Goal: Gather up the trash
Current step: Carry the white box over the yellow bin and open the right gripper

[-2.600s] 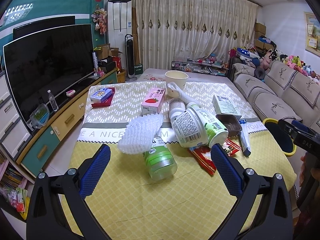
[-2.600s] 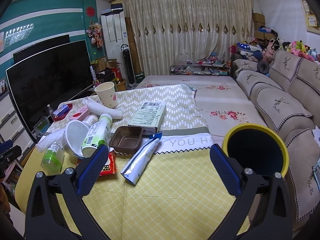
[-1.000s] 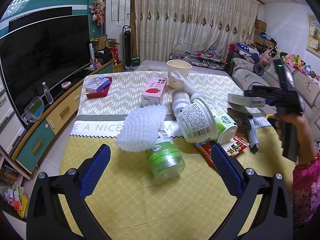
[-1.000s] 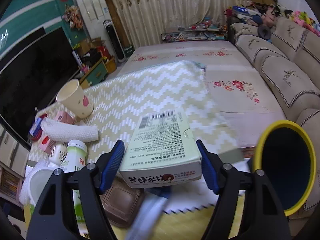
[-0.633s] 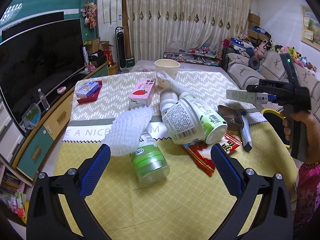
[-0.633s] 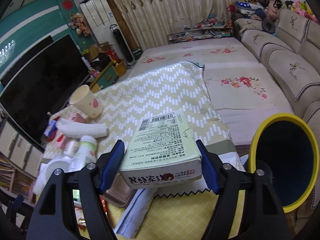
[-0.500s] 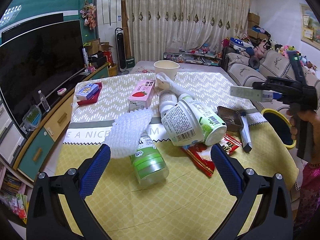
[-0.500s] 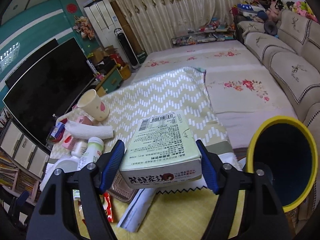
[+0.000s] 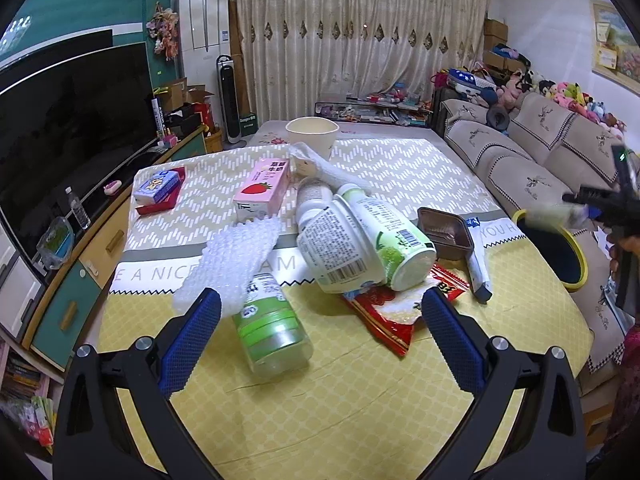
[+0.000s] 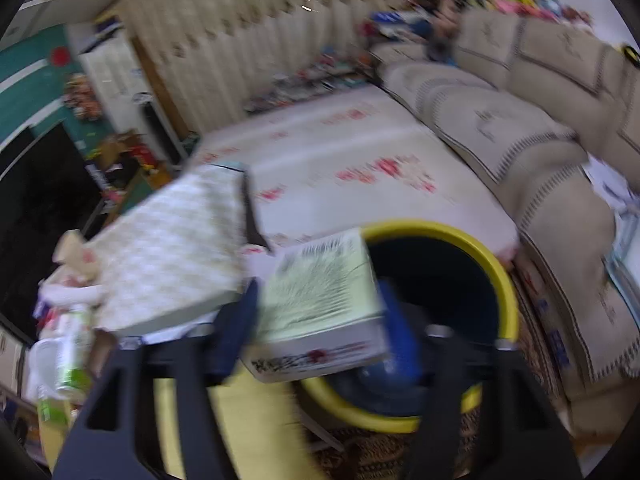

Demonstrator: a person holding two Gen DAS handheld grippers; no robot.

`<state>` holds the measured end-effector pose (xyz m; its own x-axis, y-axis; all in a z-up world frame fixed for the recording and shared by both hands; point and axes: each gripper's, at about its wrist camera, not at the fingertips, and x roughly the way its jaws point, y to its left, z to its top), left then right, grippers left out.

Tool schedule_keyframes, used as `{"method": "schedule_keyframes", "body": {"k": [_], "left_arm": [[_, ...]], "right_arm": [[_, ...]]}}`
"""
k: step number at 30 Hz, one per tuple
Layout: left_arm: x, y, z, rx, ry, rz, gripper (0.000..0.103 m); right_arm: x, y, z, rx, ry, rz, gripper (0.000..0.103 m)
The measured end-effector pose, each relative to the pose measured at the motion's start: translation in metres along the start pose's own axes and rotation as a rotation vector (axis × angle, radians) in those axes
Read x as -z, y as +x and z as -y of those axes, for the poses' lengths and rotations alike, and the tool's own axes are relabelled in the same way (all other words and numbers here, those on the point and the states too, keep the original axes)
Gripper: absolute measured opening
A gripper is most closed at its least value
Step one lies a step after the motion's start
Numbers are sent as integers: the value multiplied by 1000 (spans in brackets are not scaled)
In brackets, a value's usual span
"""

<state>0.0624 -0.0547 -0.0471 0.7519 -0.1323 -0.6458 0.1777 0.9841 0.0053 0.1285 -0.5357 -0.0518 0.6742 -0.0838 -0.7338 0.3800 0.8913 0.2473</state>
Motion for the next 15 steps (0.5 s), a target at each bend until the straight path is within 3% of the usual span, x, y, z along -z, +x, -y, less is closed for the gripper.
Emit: {"method": "schedule_keyframes", "body": {"k": [7, 15], "left_arm": [[-2, 12, 13, 0, 28, -27, 99], [-10, 40, 38, 15, 86, -52, 99]], "right_arm": [[9, 47, 37, 70, 52, -64, 50], [18, 7, 20, 16, -1, 14, 58]]}}
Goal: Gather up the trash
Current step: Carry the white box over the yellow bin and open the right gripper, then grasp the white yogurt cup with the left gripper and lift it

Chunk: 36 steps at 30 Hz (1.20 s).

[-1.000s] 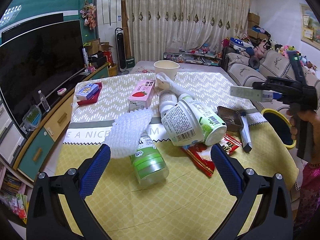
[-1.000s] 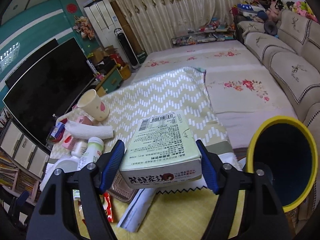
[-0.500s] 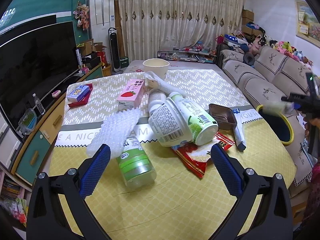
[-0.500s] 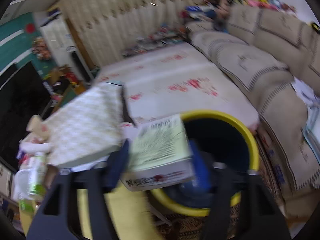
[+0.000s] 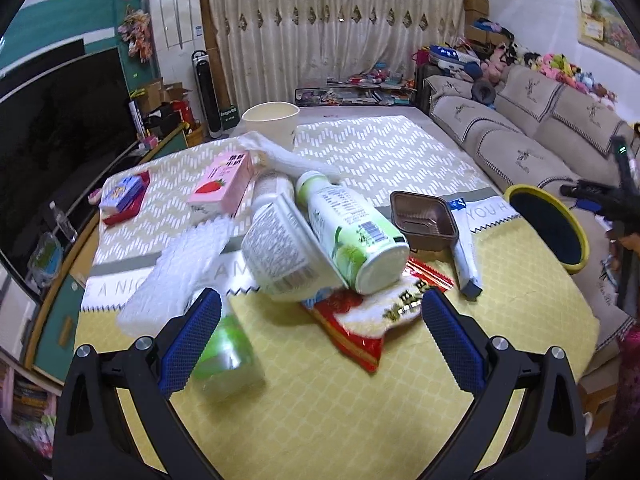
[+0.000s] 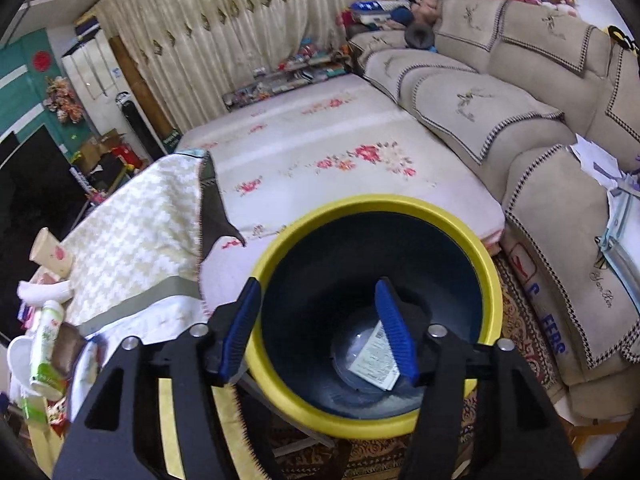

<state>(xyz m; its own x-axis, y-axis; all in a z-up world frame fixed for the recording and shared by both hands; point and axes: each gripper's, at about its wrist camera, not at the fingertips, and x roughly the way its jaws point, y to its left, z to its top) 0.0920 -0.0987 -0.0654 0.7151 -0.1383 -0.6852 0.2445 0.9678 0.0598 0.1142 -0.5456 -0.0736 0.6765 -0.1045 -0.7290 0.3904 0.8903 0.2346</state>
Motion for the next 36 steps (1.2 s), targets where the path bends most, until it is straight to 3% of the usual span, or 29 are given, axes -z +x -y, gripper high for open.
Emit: {"method": "schedule_keyframes", "body": {"k": [10, 15, 25, 30, 36], "left_arm": [[-24, 43, -37, -12, -136, -76, 99], [-28, 61, -44, 20, -155, -108, 98], [-28, 78, -44, 60, -146, -149, 63], [-31, 71, -43, 60, -144, -130, 59], [-41, 34, -35, 33, -92, -52, 56]], "right_arm": [[11, -20, -17, -71, -42, 20, 61], [13, -17, -24, -90, -54, 2, 61], [16, -15, -32, -99, -61, -5, 63], [18, -14, -36, -106, -62, -5, 63], [16, -17, -34, -104, -64, 10, 63]]}}
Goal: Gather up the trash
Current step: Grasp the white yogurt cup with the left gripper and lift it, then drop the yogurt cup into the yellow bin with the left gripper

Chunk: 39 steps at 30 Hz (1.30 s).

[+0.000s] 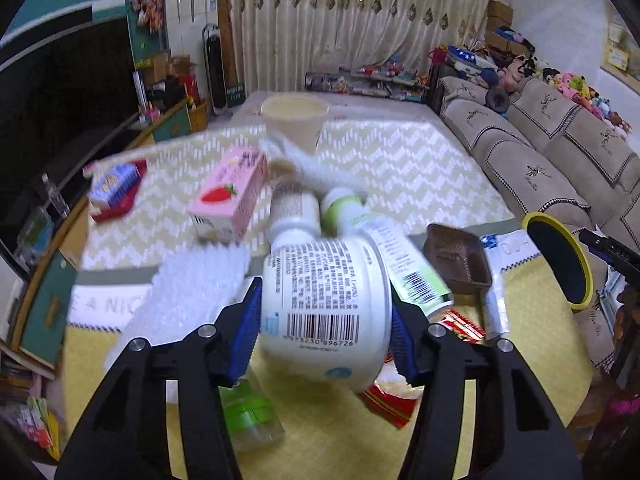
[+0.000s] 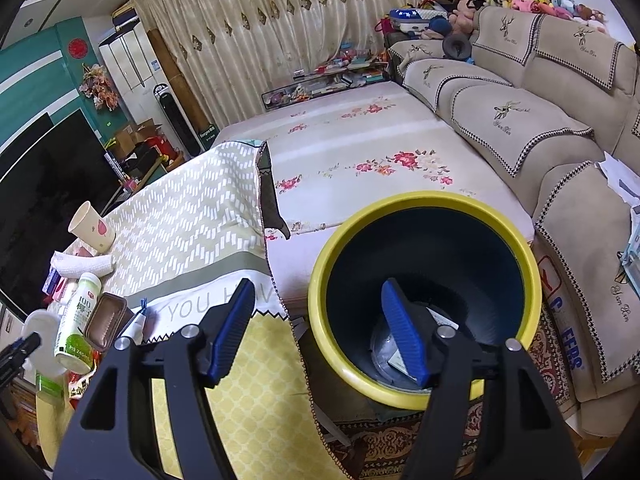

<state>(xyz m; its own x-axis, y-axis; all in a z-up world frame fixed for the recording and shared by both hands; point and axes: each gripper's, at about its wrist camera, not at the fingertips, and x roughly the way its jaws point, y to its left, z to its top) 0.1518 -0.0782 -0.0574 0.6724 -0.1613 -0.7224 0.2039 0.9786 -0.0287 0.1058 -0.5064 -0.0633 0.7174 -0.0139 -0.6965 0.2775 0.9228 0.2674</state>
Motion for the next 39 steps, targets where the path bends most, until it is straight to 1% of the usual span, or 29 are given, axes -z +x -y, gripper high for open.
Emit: {"method": "schedule_keyframes", "body": {"k": [4, 6, 10, 14, 15, 20, 23, 26, 30, 33, 37, 38, 39], "left_arm": [[-8, -22, 12, -13, 44, 53, 56], [-11, -33, 18, 4, 54, 67, 56], [-20, -51, 45, 75, 107, 85, 56], [-30, -56, 94, 171, 201, 94, 56], [-33, -53, 112, 201, 232, 93, 56], [-46, -33, 188, 327, 337, 68, 56], [-54, -12, 239, 412, 393, 34, 56], [-59, 9, 285, 463, 435, 13, 56], [-63, 37, 336, 494, 494, 9, 56], [-64, 65, 373, 493, 531, -3, 56], [-64, 90, 402, 499, 555, -29, 56], [-63, 94, 406, 505, 554, -39, 57], [-63, 97, 411, 497, 550, -42, 64]], "right_arm": [[0, -2, -1, 9, -7, 11, 63], [-1, -3, 0, 7, -7, 13, 63], [-3, -10, 6, 34, -9, 36, 63], [-5, -18, 20, 70, 5, 63, 63], [-5, -21, 26, 81, 12, 71, 64], [-4, -32, 51, 127, 34, 89, 65], [-2, -40, 69, 162, 52, 104, 65], [0, -46, 87, 193, 80, 120, 65], [3, -53, 111, 219, 118, 131, 67], [5, -54, 125, 237, 136, 128, 67], [8, -51, 139, 250, 157, 114, 67], [8, -50, 140, 252, 159, 111, 67], [9, -50, 141, 254, 160, 109, 67]]}}
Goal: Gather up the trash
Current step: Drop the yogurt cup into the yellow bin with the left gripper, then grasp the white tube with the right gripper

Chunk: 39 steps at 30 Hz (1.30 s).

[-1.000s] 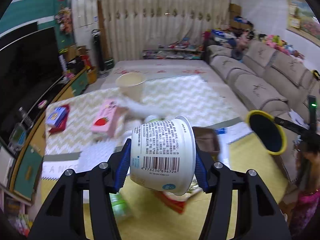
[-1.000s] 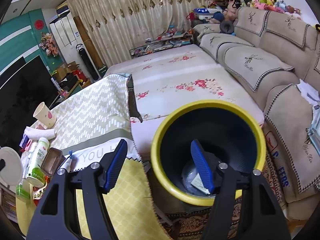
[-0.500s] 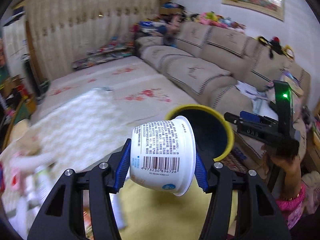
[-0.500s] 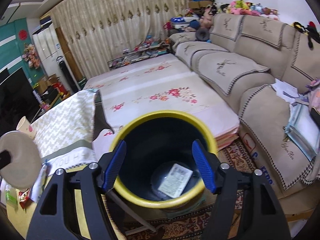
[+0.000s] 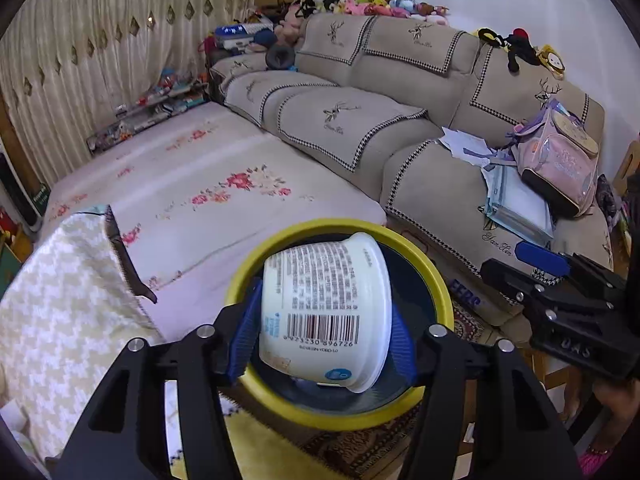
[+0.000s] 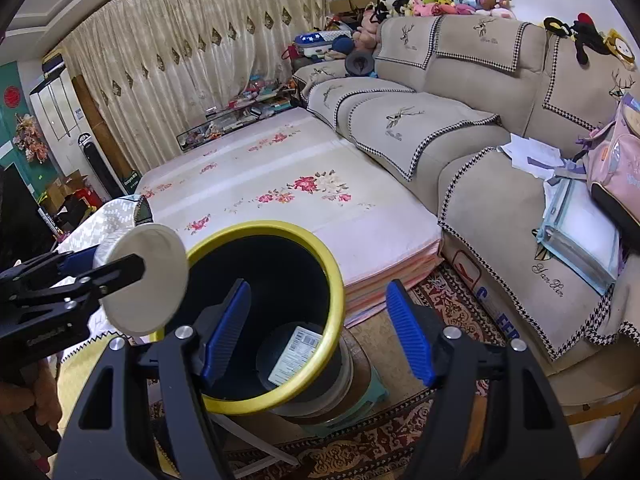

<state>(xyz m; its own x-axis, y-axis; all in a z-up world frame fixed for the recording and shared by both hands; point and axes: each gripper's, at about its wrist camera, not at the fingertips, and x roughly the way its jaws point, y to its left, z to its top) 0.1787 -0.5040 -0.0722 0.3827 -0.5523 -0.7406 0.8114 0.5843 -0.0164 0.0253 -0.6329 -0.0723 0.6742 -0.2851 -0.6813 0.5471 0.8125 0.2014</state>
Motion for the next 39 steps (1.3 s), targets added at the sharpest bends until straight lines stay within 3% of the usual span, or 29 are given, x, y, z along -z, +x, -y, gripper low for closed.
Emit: {"method": "schedule_keyframes", "body": {"k": [5, 13, 18, 27, 33, 39], "left_arm": [[-4, 0, -5, -30, -3, 23, 74], [40, -108, -46, -83, -111, 114, 81], [98, -179, -90, -164, -219, 153, 82], [205, -284, -168, -409, -419, 210, 86], [245, -310, -189, -433, -495, 236, 86], [258, -314, -189, -424, -511, 249, 86]], "right_arm": [[2, 0, -2, -7, -3, -5, 67], [11, 2, -30, -50, -47, -27, 68], [25, 4, -79, -120, -129, -53, 68], [64, -10, -190, -311, -313, -96, 68], [99, -30, -264, -437, -419, -97, 68], [128, -32, -307, -431, -482, -122, 68]]}}
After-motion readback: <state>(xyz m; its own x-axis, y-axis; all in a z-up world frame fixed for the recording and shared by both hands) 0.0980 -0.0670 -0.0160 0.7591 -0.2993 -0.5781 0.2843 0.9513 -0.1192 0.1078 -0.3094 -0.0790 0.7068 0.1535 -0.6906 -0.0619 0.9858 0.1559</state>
